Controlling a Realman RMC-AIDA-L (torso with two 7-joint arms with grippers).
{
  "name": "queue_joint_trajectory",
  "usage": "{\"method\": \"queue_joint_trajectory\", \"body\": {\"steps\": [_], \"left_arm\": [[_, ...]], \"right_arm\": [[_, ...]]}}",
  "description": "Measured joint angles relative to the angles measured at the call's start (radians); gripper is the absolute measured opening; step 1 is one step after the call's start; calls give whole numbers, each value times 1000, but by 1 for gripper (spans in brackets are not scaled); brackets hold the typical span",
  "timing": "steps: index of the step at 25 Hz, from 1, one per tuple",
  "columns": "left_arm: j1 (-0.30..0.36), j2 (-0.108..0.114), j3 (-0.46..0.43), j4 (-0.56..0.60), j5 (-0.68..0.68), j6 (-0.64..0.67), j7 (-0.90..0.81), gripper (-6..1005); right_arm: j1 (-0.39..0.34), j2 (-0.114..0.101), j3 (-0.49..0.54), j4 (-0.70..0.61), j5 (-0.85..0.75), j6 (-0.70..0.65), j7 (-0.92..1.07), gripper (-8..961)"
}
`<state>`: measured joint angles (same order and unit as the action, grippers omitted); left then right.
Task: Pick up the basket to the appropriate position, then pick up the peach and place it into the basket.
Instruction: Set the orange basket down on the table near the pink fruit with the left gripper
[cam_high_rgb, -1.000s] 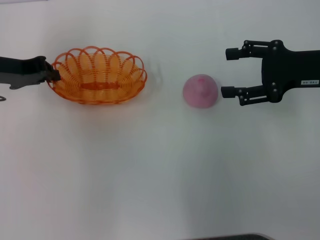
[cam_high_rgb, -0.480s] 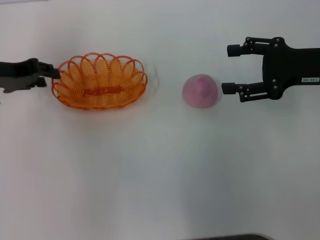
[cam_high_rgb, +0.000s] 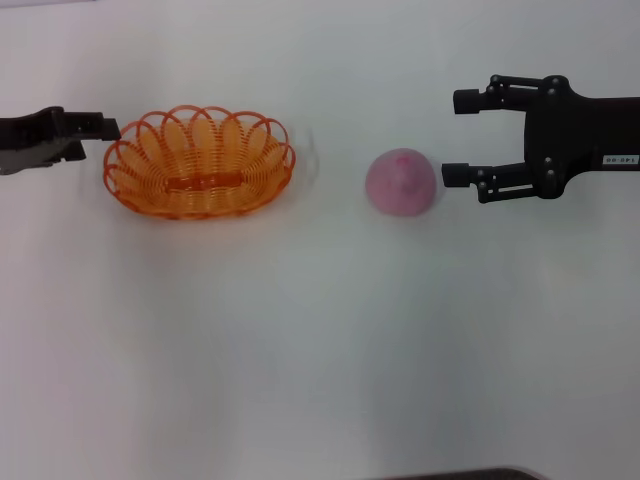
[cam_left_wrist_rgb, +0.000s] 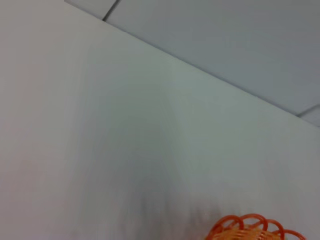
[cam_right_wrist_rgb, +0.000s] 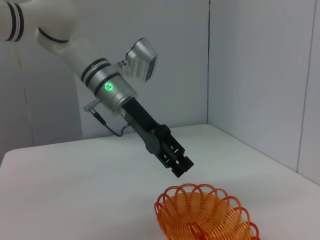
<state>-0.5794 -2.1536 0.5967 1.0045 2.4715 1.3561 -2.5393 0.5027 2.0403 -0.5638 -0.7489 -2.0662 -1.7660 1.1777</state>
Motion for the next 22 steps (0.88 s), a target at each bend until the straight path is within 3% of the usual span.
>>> {"method": "queue_joint_trajectory", "body": {"steps": [8, 22], "left_arm": [[17, -2, -1, 92, -8, 62, 148, 623], [10, -3, 52, 133, -9, 156, 554, 624]], "right_arm": [[0, 3, 10, 6, 14, -4, 47, 881], [-8, 10, 52, 60, 27, 5, 100, 881]]}}
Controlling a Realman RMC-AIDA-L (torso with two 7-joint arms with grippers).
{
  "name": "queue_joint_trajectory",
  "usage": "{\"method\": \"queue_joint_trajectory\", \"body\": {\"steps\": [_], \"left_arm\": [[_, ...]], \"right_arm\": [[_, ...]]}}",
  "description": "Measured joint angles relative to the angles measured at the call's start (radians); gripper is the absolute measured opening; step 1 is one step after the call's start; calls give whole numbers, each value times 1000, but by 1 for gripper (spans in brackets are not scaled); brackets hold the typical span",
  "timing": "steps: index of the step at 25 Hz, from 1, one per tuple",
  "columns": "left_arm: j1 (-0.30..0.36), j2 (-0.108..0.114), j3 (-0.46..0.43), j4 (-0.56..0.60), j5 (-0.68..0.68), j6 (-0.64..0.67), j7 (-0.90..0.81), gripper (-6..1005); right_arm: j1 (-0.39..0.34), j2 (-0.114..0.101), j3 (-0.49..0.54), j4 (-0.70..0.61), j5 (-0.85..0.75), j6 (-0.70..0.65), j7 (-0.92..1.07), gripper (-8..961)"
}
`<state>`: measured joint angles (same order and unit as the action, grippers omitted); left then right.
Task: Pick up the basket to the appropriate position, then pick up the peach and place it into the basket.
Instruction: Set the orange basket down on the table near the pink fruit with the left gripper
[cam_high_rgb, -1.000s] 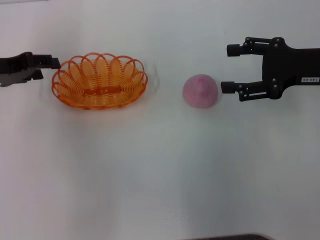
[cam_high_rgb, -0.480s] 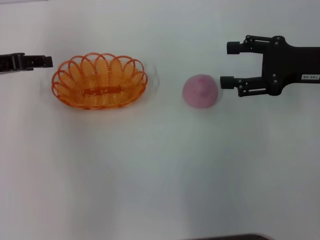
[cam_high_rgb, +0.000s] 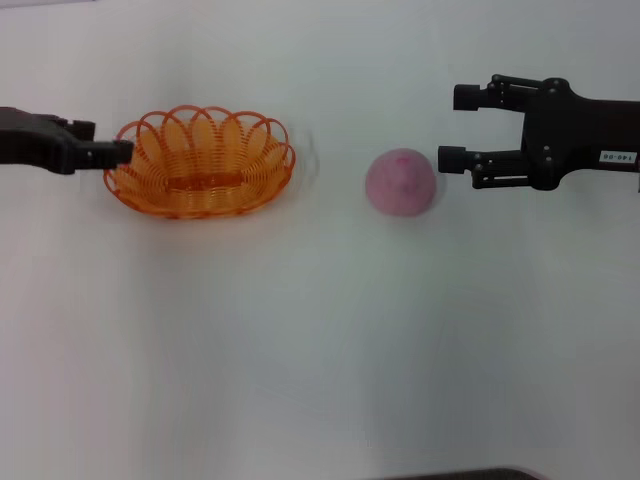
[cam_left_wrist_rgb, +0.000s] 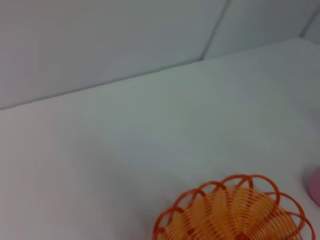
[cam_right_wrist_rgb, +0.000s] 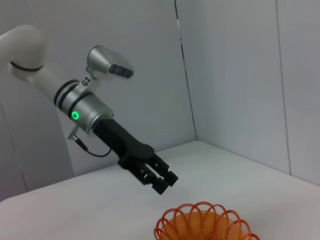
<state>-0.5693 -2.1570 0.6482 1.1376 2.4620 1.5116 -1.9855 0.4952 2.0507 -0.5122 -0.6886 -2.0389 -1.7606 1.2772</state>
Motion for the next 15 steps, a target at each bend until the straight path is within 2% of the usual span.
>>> {"method": "queue_joint_trajectory", "body": {"steps": [6, 11, 15], "left_arm": [[10, -2, 66, 1, 7, 1, 109, 624], [25, -5, 75, -10, -14, -7, 183, 625], [58, -6, 62, -16, -124, 3, 263, 625]], "right_arm": [[-1, 0, 9, 35, 0, 11, 3, 881], [-2, 2, 16, 53, 0, 18, 5, 881], [-1, 9, 16, 54, 0, 38, 5, 881]]}}
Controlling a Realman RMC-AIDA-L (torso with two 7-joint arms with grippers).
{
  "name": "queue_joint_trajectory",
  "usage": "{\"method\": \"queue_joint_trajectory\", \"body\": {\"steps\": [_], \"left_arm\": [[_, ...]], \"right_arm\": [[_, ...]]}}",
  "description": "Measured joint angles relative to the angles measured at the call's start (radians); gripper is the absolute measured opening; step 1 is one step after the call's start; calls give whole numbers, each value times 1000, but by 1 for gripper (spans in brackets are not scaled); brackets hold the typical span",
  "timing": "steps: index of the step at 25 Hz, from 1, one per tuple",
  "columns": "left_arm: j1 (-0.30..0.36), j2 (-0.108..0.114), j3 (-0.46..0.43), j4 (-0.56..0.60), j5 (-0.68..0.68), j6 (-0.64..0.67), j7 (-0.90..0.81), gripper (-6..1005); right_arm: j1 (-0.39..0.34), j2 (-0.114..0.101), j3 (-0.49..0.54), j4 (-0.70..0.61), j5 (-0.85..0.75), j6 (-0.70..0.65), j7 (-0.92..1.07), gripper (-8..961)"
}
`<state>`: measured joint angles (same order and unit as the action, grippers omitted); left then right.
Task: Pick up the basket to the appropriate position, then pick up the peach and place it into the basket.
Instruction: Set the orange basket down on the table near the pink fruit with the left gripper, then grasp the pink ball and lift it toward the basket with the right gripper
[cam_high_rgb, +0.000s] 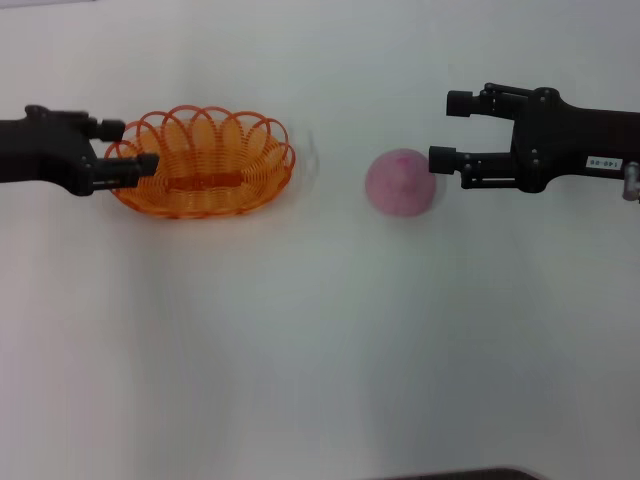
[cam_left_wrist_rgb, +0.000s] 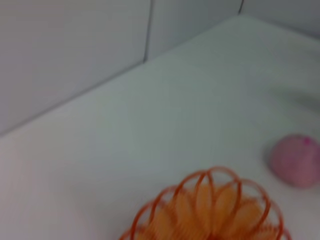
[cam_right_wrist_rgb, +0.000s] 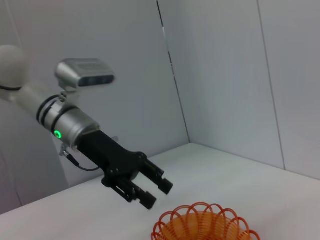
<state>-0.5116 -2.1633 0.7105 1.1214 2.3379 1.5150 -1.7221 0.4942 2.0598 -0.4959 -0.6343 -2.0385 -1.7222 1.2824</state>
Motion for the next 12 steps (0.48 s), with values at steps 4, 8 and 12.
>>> {"method": "queue_joint_trajectory", "body": {"steps": [4, 8, 12], "left_arm": [[41, 0, -36, -14, -150, 42, 114, 625], [52, 4, -125, -97, -255, 141, 271, 624], [54, 10, -210, -204, -317, 192, 386, 623]], "right_arm": [[5, 5, -5, 1, 0, 16, 0, 881], [7, 6, -6, 2, -1, 23, 0, 881], [9, 7, -6, 2, -2, 32, 0, 881]]}}
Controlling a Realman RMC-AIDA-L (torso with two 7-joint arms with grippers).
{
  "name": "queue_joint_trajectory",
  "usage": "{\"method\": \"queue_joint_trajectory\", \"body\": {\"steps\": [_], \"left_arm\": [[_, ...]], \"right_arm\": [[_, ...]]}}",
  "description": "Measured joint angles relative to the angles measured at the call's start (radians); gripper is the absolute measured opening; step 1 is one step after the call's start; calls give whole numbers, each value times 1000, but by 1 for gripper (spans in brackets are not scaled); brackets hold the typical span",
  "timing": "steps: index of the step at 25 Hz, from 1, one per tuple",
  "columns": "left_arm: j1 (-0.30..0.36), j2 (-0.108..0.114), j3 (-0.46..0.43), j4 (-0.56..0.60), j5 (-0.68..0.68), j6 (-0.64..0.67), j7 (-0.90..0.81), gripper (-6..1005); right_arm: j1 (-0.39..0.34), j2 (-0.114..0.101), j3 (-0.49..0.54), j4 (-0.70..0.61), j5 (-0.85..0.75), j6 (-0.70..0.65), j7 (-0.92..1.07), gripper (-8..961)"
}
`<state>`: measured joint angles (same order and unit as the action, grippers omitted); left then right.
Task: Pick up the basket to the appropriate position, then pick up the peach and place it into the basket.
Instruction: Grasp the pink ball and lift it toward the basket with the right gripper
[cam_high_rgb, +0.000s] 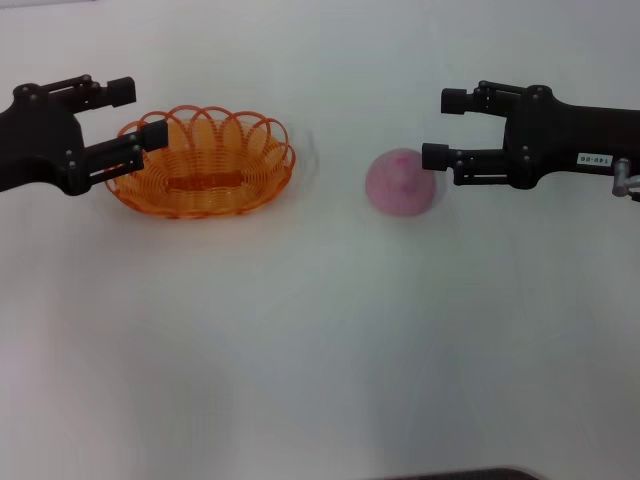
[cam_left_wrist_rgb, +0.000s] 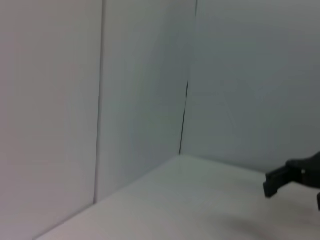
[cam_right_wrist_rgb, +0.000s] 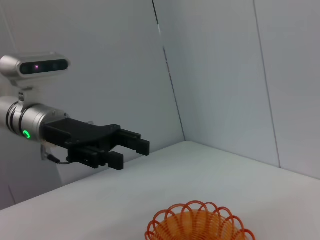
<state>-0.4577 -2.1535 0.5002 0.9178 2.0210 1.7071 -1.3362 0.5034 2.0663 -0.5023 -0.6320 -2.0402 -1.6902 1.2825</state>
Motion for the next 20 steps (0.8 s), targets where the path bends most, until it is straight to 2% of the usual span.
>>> {"method": "queue_joint_trajectory", "body": {"steps": [3, 15, 20], "left_arm": [[7, 1, -16, -37, -15, 5, 37, 624], [45, -9, -11, -70, -9, 11, 64, 631], [91, -13, -32, -113, -6, 4, 134, 764]], "right_arm": [[2, 0, -1, 0, 0, 5, 0, 881], [7, 3, -1, 2, -3, 28, 0, 881], [6, 3, 5, 8, -2, 39, 0, 881]]}}
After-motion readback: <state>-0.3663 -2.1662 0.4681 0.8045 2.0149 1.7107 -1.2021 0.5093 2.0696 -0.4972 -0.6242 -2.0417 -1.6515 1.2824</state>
